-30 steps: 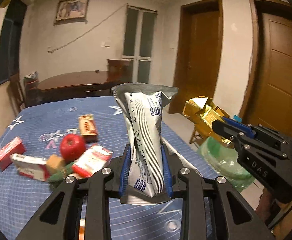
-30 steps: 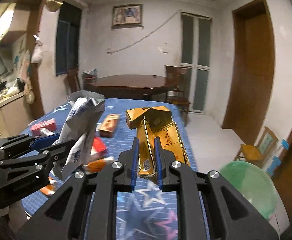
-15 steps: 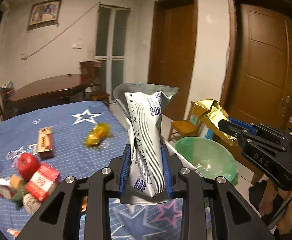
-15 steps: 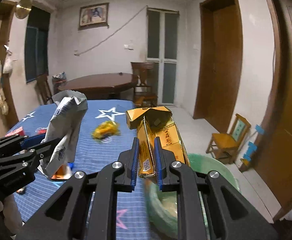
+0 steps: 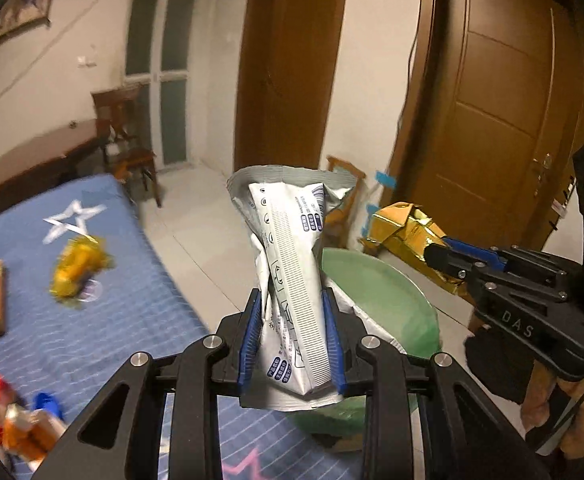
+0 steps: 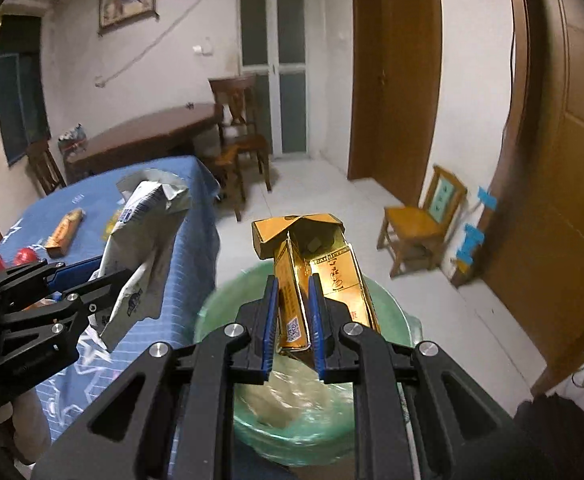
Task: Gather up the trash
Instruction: 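Carry the white packet and gold box with both tools over the green bin, then open both tools to drop the packet and gold box into the bin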
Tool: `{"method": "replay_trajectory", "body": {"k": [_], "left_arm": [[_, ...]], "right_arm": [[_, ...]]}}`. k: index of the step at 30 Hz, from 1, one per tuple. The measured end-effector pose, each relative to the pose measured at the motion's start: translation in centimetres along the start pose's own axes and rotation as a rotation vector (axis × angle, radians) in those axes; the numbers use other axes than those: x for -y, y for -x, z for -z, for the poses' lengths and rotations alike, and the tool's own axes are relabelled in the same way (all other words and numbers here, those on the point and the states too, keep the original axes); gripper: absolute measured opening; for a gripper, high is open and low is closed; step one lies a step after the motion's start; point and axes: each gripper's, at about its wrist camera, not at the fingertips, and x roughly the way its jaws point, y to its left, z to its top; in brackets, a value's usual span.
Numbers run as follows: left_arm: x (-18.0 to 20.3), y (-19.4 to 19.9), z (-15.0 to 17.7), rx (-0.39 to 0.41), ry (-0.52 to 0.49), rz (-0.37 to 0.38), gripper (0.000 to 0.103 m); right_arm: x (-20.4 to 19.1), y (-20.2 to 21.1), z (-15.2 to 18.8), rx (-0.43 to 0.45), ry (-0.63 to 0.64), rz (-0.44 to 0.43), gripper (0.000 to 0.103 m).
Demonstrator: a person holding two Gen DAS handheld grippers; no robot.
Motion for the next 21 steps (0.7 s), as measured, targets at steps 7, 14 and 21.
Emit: {"method": "replay_trajectory", "body": {"k": [7,14,21], "left_arm": [[0.3,-7.0,0.7,-0.112,0.01,0.038,0.031],[0.9,-10.7,1.2,-0.154,0.012,0.04,0.032],[0.7,-11.6,1.6,-0.161,0.014,0.029,0.04]], "right_arm": [[2.0,-2.9,1.6,-0.074,-0.031,0.0,0.014],[3.1,-4.6,1.8,-0.103,-0.046,-0.004,0.014],[3.6,-5.0,1.6,-0.096,-0.054,-0.008,0.016]]}}
